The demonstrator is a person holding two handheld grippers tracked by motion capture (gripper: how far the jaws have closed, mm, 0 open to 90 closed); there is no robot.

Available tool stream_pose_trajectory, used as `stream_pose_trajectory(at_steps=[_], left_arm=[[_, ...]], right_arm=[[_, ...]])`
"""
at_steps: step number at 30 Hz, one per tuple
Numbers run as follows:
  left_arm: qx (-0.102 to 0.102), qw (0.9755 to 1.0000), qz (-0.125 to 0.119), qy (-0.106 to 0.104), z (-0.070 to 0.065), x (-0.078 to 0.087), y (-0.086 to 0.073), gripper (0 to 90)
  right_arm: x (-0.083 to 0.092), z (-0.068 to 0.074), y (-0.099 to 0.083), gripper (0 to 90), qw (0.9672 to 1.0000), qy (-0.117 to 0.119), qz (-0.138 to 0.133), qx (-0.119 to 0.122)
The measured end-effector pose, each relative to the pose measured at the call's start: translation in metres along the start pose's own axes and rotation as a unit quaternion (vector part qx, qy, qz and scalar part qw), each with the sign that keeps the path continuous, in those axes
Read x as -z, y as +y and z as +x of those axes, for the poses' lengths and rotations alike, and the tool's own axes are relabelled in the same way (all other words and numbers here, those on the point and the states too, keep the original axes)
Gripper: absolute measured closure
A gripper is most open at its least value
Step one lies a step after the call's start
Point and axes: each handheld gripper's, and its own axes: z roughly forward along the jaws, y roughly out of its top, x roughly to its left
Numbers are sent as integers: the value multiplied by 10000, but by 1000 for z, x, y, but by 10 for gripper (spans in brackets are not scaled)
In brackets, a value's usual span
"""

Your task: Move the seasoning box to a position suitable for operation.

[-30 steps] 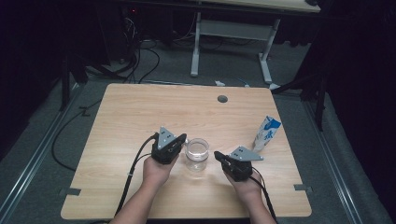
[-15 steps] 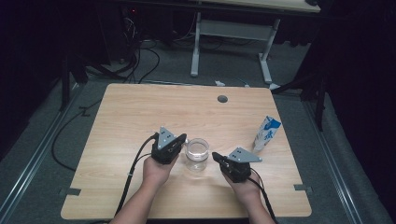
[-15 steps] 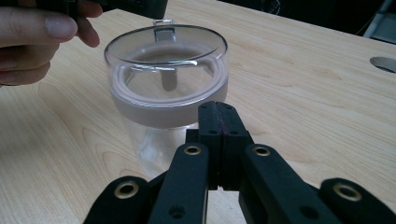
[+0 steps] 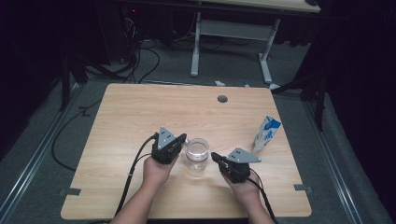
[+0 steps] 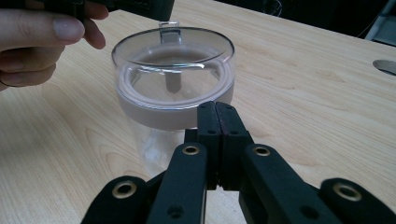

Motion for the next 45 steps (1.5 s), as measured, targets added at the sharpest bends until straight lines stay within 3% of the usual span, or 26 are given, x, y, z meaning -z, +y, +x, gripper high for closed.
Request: stream_pose_trajectory(at_steps=[8,9,10,11,22,33,38,45], left_arm=[[37,10000,4,-6,1,-1,-1,900],[518,9981,-340,-31,-6,-6,-2,900],[374,9991,-199,-31,-4,-4,-2,900],[48,10000,19,8,1,-1,-1,900],[51,10000,44,6,2,-2,-2,900],[88,9999,25,-50,0,0,-2,900],[411,9990,-158,-107,1,15,-8,900],[334,9992,-3,-228,-9,36,-29,900]], right_arm=[[1,0,1,895,10000,-2,-12,1],[1,0,1,895,10000,0,-13,-2],[1,0,1,895,10000,6,-26,13],[1,0,1,895,10000,7,-28,13],[4,9,9,893,9994,118,-301,95],[-2,16,14,890,9991,173,-358,134],[-1,16,14,890,9990,216,-373,134],[1,17,15,891,9989,218,-400,138]])
